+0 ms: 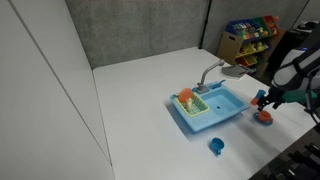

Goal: Put the orange mig on the back right corner of the toy sink

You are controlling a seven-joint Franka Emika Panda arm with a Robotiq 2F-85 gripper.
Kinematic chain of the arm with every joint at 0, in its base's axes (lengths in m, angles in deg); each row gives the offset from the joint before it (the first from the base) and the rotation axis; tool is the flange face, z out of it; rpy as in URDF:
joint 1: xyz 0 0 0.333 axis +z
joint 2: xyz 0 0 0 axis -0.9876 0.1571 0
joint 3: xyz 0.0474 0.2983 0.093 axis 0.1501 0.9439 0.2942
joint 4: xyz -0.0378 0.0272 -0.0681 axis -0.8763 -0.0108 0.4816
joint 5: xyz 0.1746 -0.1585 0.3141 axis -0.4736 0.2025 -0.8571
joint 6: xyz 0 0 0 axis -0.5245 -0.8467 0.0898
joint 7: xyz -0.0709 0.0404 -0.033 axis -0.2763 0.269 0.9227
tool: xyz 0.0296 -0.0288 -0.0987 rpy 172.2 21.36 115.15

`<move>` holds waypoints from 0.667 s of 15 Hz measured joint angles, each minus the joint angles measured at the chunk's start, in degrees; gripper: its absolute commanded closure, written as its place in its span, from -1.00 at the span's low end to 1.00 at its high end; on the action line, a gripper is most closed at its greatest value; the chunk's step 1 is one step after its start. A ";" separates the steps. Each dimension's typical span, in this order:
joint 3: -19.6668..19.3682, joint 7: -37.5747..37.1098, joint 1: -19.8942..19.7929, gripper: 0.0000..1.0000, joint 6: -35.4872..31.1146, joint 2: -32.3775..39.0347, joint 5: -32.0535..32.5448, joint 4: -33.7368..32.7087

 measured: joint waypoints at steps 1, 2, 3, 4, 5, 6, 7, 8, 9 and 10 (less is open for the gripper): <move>0.36 0.18 -0.53 -1.00 -0.90 0.83 0.00 -0.21; 0.58 0.28 -0.87 -1.00 -1.74 1.57 0.00 -0.31; 0.75 0.32 -1.08 -1.00 -2.69 2.28 0.00 -0.35; 0.83 0.32 -1.17 -1.00 -3.52 2.86 0.01 -0.35; 0.83 0.32 -1.17 -1.00 -4.50 3.41 0.04 -0.36; 0.83 0.32 -1.17 -1.00 -5.38 3.92 0.05 -0.36; 0.83 0.32 -1.17 -1.00 -6.12 4.39 0.07 -0.36; 0.81 0.32 -1.17 -1.00 -6.84 4.82 0.08 -0.36; 0.80 0.32 -1.17 -1.00 -7.43 5.24 0.08 -0.36; 0.78 0.32 -1.17 -1.00 -7.78 5.59 0.08 -0.36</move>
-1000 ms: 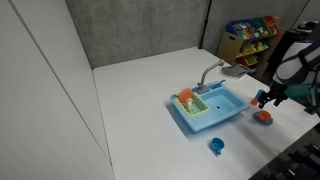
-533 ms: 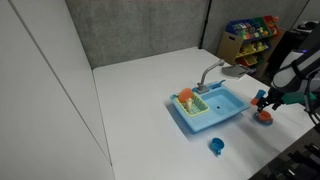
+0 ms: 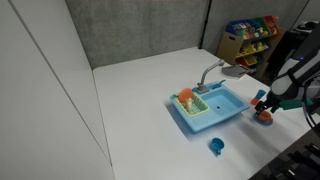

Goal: Put the orange mig on the back right corner of the toy sink

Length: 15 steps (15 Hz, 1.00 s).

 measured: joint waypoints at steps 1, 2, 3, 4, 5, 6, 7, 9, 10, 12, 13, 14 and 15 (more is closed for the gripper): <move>-0.03 0.00 0.00 -1.00 -0.17 0.29 0.01 0.00; -0.06 0.00 0.00 -1.00 -0.28 0.55 0.01 -0.01; -0.08 0.00 0.00 -1.00 -0.35 0.82 0.01 -0.02; -0.11 0.00 0.00 -1.00 -0.38 1.04 0.02 -0.04; -0.17 0.00 0.00 -0.88 -0.39 1.24 0.03 -0.07; -0.23 0.00 0.00 -0.48 -0.39 1.41 0.03 -0.11; -0.31 0.00 0.00 -0.31 -0.39 1.57 0.04 -0.18; -0.47 0.00 0.00 0.02 -0.39 1.83 0.04 -0.35; -0.54 -0.01 0.00 0.20 -0.39 1.97 0.04 -0.50; -0.68 -0.02 0.00 0.28 -0.39 2.03 0.04 -0.79; -0.73 -0.02 0.00 0.30 -0.39 2.04 0.04 -0.89; -0.73 -0.02 0.00 0.32 -0.39 2.04 0.04 -1.01; -0.72 -0.02 0.00 0.32 -0.39 1.99 0.04 -1.11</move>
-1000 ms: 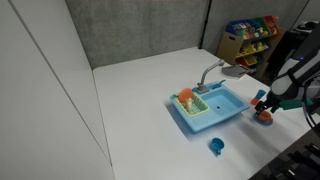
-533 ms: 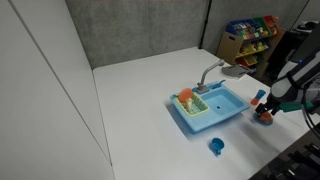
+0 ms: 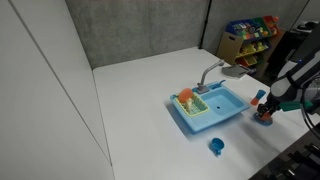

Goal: Put the orange mig on the back right corner of the toy sink

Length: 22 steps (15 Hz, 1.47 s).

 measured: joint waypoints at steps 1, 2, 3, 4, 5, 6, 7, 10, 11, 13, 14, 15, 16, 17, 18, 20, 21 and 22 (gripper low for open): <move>0.05 0.00 0.00 0.32 0.00 -0.23 0.00 -0.01; 0.12 0.00 0.04 0.32 0.05 -0.69 0.00 0.00; 0.15 0.00 0.14 0.32 0.19 -1.35 0.02 0.07; 0.15 0.00 0.34 0.32 0.41 -2.20 0.07 0.22; 0.09 -0.01 0.71 0.32 0.84 -3.23 0.16 0.44; 0.01 -0.04 1.18 0.32 1.58 -4.45 0.28 0.65; -0.10 -0.09 1.75 0.32 2.42 -5.73 0.35 0.81; -0.62 -0.32 3.82 0.32 5.68 -9.54 0.55 1.02; -0.74 -0.47 4.52 0.32 6.70 -10.75 0.73 1.07; -0.83 -0.85 5.77 0.32 8.49 -12.94 1.28 1.16; -0.83 -1.01 6.35 0.32 9.28 -13.89 1.55 1.18; -0.84 -1.09 6.96 0.32 10.22 -14.79 1.71 1.19; -0.81 -1.16 7.59 0.32 11.12 -15.56 1.89 1.19; -0.78 -1.34 8.20 0.32 11.89 -16.14 2.14 1.19; -0.73 -1.84 8.84 0.32 12.59 -16.51 2.53 1.18; -0.51 -2.57 10.15 0.32 13.44 -16.73 3.00 1.17; -0.41 -3.05 10.83 0.32 13.76 -16.73 3.43 1.18; -0.34 -3.51 11.55 0.32 14.09 -16.73 3.83 1.18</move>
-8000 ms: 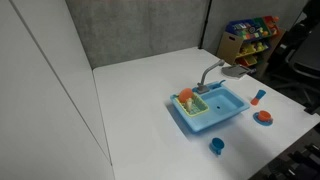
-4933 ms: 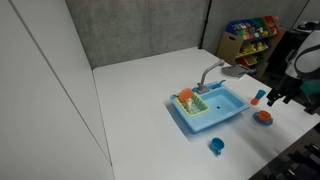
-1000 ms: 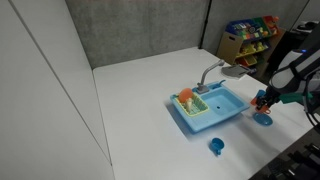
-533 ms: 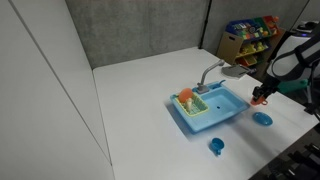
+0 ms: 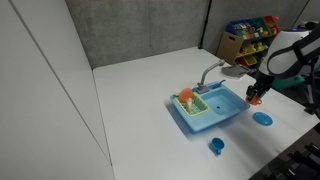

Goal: Put the orange mig on the back right corner of the toy sink

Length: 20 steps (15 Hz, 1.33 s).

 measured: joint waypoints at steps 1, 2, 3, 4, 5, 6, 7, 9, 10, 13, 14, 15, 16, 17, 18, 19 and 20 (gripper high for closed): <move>0.11 -0.35 0.65 0.32 0.39 0.00 0.24 0.00; 0.28 -0.66 1.24 0.32 0.88 0.00 0.35 0.00; 0.47 -0.86 1.72 0.32 1.27 0.01 0.40 0.00; 0.72 -0.99 2.11 0.32 1.60 0.01 0.43 0.00; 0.95 -1.07 2.48 0.32 1.88 0.02 0.46 0.00; 1.12 -1.26 2.83 0.32 2.11 0.04 0.63 0.00; 1.23 -1.61 3.13 0.32 2.31 0.08 0.93 -0.01; 1.26 -2.35 3.63 0.32 2.43 0.33 1.36 -0.06; 1.26 -2.87 3.73 0.32 2.43 0.54 1.56 -0.16; 1.09 -4.32 3.74 0.32 2.43 1.44 1.84 -0.94; 0.96 -4.61 3.74 0.32 2.43 1.78 1.84 -1.26; 0.79 -4.97 3.74 0.32 2.43 2.15 1.84 -1.61; 0.60 -5.36 3.74 0.32 2.43 2.55 1.87 -2.02; 0.38 -5.65 3.74 0.32 2.43 2.92 1.96 -2.40; 0.11 -6.00 3.74 0.32 2.43 3.24 2.13 -2.75; -0.18 -6.36 3.74 0.32 2.45 3.55 2.23 -3.10; -0.48 -6.60 3.74 0.32 2.49 3.84 2.26 -3.43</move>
